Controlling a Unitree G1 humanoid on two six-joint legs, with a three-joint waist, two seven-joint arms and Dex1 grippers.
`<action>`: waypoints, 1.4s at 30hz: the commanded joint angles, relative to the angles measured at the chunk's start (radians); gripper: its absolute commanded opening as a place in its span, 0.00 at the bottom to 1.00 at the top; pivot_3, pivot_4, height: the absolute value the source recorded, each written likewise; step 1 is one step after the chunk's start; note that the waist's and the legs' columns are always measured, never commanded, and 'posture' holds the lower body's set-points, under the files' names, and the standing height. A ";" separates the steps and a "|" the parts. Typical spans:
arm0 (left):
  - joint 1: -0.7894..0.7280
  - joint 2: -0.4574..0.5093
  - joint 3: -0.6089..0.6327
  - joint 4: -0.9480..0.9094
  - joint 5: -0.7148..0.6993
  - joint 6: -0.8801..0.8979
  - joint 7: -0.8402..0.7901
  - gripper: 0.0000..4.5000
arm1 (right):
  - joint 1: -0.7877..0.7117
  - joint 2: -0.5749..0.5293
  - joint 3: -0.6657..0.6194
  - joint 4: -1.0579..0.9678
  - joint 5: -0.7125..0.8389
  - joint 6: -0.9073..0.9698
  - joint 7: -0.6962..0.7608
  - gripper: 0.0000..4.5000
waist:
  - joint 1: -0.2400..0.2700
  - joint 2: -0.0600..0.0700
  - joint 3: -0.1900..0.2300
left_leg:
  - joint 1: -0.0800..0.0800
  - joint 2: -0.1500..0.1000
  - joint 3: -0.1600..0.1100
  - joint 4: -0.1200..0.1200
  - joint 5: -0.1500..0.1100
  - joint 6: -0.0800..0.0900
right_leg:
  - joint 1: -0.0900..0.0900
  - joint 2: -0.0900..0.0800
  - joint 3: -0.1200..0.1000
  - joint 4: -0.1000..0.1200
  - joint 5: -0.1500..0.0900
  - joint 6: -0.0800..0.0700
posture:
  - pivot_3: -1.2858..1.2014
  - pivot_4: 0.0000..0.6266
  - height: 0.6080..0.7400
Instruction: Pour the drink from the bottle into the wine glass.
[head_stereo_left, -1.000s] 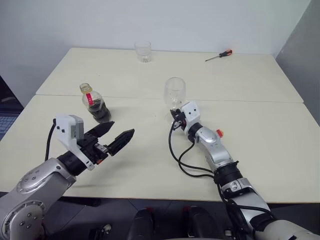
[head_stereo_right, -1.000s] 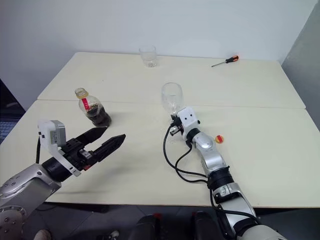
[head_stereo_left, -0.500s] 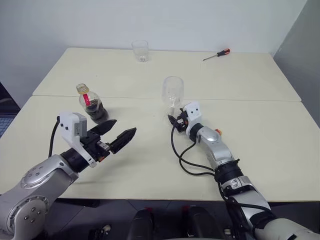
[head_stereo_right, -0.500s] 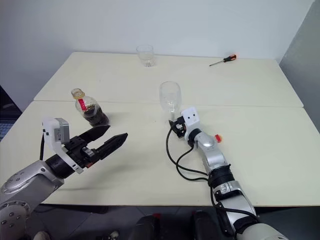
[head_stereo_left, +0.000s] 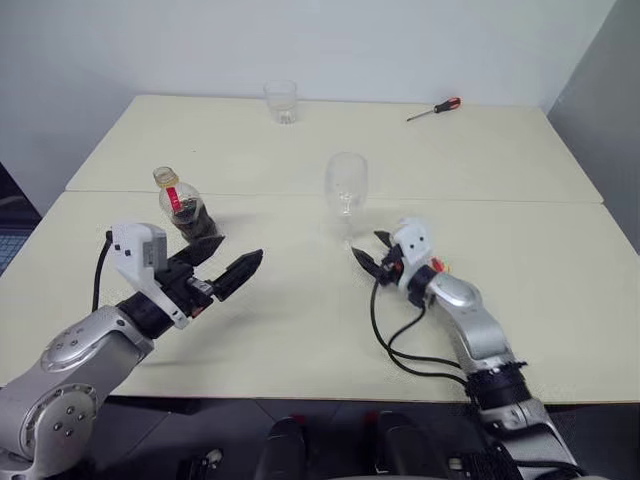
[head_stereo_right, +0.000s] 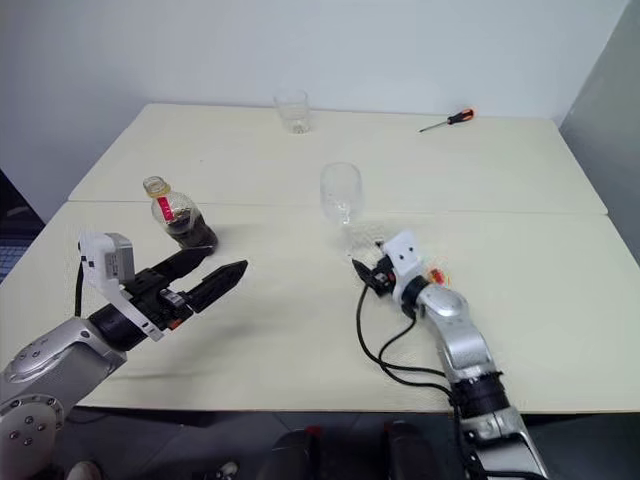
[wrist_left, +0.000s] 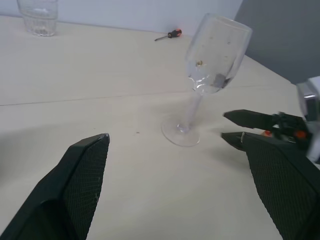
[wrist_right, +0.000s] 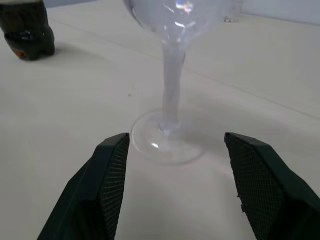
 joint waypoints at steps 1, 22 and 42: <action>-0.010 -0.002 0.015 0.006 0.035 -0.040 -0.003 1.00 | 0.039 -0.049 -0.042 -0.180 0.051 0.079 0.022 0.72 | 0.000 0.000 0.000 | 0.000 0.000 0.000 0.000 0.000 0.000 | 0.000 0.000 0.000 0.000 0.000 0.000 | 0.52 0.24 1.00; -0.242 -0.118 -0.034 0.522 0.513 -0.412 0.080 1.00 | 0.129 -0.196 -0.070 -0.622 0.522 0.268 0.211 0.72 | 0.001 -0.001 0.000 | 0.000 -0.001 -0.001 0.000 0.000 0.000 | 0.000 0.002 -0.001 -0.001 0.000 0.000 | 0.52 0.24 1.00; -0.456 -0.143 -0.087 0.981 0.651 -0.680 -0.036 1.00 | 0.105 -0.173 -0.046 -0.625 0.566 0.290 0.153 0.72 | 0.000 -0.001 0.000 | -0.001 -0.001 -0.001 0.000 0.000 0.000 | 0.000 0.002 -0.002 -0.001 0.000 0.000 | 0.52 0.24 1.00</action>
